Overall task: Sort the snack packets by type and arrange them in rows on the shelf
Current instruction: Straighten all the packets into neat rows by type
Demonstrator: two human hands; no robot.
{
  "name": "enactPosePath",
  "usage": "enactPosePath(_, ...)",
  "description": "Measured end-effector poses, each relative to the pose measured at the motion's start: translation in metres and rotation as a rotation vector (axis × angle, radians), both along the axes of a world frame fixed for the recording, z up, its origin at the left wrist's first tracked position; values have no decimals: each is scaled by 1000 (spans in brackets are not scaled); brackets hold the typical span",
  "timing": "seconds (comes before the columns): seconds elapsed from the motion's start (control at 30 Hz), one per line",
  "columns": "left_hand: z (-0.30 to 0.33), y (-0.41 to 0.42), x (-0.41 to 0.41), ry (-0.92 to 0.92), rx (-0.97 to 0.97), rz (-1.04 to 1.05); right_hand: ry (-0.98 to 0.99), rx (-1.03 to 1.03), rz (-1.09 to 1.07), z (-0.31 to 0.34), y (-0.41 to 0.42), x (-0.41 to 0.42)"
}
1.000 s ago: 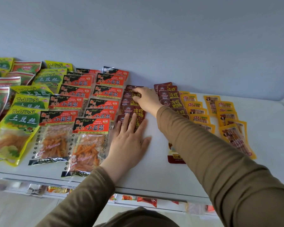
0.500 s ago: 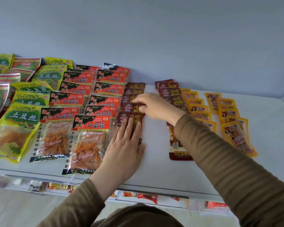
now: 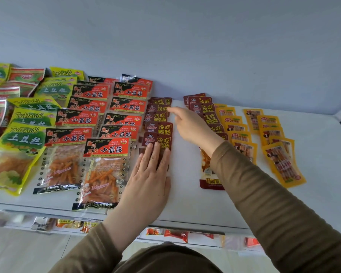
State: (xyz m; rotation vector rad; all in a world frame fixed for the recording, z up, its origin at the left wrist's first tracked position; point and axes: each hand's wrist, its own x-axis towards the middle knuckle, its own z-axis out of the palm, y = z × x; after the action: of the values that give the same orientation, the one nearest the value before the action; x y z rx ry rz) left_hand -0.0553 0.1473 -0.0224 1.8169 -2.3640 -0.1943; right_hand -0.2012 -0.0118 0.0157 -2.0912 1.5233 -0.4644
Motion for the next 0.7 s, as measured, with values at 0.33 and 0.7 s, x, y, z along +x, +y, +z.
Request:
enactPosePath(0.33,-6,3,1,-12,61,88,-177,66,-43,-11,7,7)
enactPosePath(0.7,16,-7,-5,3,17,-26,-348,45,-67,7,3,-42)
